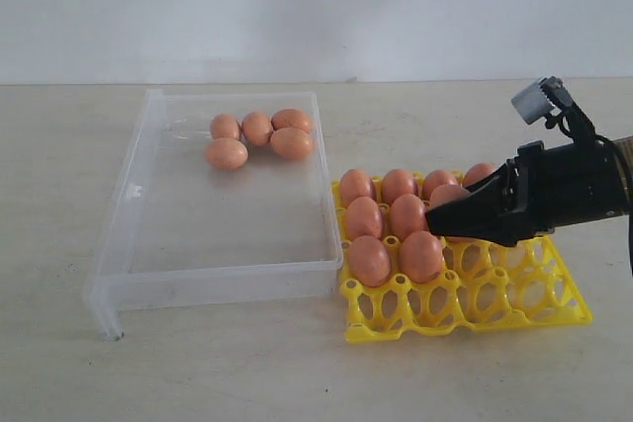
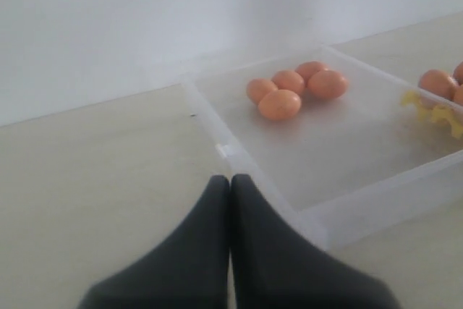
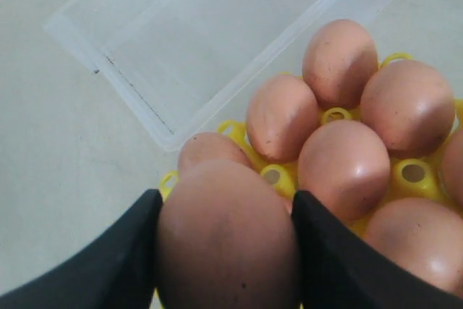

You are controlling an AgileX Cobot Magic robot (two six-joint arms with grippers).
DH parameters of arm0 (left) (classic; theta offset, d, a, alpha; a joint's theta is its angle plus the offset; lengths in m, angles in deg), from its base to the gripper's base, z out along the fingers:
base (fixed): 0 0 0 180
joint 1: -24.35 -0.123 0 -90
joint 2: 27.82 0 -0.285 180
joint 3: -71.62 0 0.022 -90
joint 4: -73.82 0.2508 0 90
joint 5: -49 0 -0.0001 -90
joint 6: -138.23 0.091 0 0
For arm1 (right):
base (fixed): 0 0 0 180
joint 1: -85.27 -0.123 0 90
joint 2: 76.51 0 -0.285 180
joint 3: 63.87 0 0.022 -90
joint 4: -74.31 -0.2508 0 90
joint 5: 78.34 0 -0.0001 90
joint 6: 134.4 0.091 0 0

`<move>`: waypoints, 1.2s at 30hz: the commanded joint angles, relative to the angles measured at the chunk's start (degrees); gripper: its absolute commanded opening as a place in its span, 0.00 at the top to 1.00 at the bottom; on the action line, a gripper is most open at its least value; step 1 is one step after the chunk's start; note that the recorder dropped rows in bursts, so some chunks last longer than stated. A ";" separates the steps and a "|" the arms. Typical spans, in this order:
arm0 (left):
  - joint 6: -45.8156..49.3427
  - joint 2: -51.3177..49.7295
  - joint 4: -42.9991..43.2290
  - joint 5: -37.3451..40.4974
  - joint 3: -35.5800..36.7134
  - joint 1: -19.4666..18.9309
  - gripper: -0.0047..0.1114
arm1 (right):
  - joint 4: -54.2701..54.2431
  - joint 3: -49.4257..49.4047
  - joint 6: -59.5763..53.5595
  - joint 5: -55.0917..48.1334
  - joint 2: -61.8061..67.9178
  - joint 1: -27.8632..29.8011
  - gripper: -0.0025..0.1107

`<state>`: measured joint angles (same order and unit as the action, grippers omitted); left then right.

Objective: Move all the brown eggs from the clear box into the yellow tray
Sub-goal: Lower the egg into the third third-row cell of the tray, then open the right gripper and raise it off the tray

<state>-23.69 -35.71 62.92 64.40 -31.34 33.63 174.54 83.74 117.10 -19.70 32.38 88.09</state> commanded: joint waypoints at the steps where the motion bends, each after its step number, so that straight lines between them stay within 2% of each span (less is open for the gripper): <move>1: -0.52 0.10 -0.41 -0.58 0.18 -9.39 1.00 | -0.28 -0.16 0.07 0.21 -0.52 -0.03 0.98; 5: -0.52 0.10 -0.41 -0.58 0.18 -16.39 1.00 | -0.28 -0.16 -0.16 -1.13 -0.52 -0.03 0.98; 12: -0.52 0.10 -0.41 -0.58 0.18 -16.67 1.00 | -0.28 -0.16 -1.58 -9.47 0.01 -0.03 0.98; 24: -0.52 0.10 -0.41 -0.46 0.18 -16.67 1.00 | -0.68 -0.16 -3.21 -7.55 4.79 -0.03 0.96; 27: -0.52 0.10 -0.41 -0.46 0.18 -16.67 1.00 | -0.46 -0.16 -2.84 -7.55 4.79 -0.03 0.85; 32: -0.52 0.10 -0.41 -0.46 0.18 -16.67 1.00 | -0.44 -0.16 -3.06 -7.55 4.79 -0.03 0.53; 34: -0.52 0.10 -0.41 -0.46 0.18 -16.67 1.00 | -0.44 -0.16 -3.06 -7.92 4.79 -0.03 0.48; 36: -0.52 0.10 -0.41 -0.46 0.18 -16.67 1.00 | -0.55 -0.16 -3.06 -7.92 4.79 -0.03 0.48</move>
<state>-23.69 -35.71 62.92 64.40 -31.34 17.05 174.46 83.73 114.12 -26.93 37.27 88.09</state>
